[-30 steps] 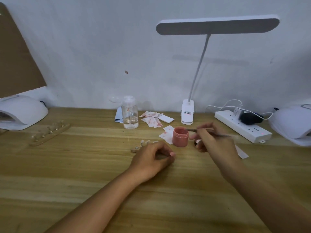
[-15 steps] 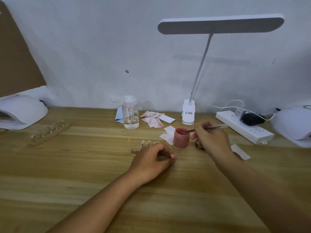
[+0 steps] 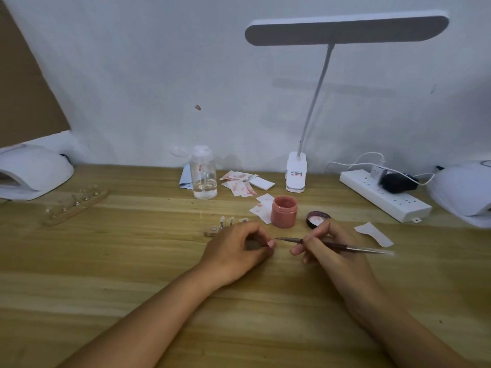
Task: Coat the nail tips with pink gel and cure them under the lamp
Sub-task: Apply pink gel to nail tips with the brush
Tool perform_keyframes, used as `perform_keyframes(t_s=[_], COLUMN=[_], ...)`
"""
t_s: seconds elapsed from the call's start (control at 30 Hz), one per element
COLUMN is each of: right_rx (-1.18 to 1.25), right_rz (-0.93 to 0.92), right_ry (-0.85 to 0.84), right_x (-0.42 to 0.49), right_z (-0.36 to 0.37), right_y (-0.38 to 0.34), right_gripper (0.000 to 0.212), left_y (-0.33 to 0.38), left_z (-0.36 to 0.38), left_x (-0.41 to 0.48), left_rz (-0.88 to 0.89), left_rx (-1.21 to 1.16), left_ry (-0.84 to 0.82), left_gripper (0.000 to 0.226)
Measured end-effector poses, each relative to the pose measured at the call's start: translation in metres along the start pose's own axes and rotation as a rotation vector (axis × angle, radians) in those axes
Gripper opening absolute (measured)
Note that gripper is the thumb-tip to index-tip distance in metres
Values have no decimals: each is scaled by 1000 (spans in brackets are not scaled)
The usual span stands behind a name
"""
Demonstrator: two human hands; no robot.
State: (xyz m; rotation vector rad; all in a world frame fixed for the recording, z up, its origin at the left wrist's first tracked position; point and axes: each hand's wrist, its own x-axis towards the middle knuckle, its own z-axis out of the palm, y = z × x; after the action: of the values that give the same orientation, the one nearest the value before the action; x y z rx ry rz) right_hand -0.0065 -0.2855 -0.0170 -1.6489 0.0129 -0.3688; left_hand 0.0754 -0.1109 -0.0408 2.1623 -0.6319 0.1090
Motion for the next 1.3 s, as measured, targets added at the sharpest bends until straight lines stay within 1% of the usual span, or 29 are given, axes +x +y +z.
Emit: perform_keyframes(t_s=[0.13, 0.37, 0.7, 0.87, 1.03, 1.17, 1.3], right_rx=[-23, -20, -45, -27, -50, -28, -26], right_rz=[0, -4, -9, -11, -22, -24, -30], right_ry=[-42, -23, -38, -28, -55, -35, -45], right_x=[0, 0, 0, 0, 0, 0, -1], right_z=[0, 0, 1, 1, 1, 0, 0], right_y=[1, 0, -1, 0, 0, 0, 0], right_gripper=[14, 14, 13, 14, 12, 13, 13], left_y=[-2, -2, 0, 1, 0, 0, -2], left_z=[1, 1, -1, -1, -1, -1, 0], left_x=[0, -1, -3, -3, -3, -2, -2], left_rz=[0, 24, 27, 35, 25, 23, 25], left_rx=[-1, -2, 1, -7, 0, -3, -14], left_ry=[-8, -9, -22, -31, -22, -25, -21], left_gripper=[10, 11, 9, 17, 13, 17, 13])
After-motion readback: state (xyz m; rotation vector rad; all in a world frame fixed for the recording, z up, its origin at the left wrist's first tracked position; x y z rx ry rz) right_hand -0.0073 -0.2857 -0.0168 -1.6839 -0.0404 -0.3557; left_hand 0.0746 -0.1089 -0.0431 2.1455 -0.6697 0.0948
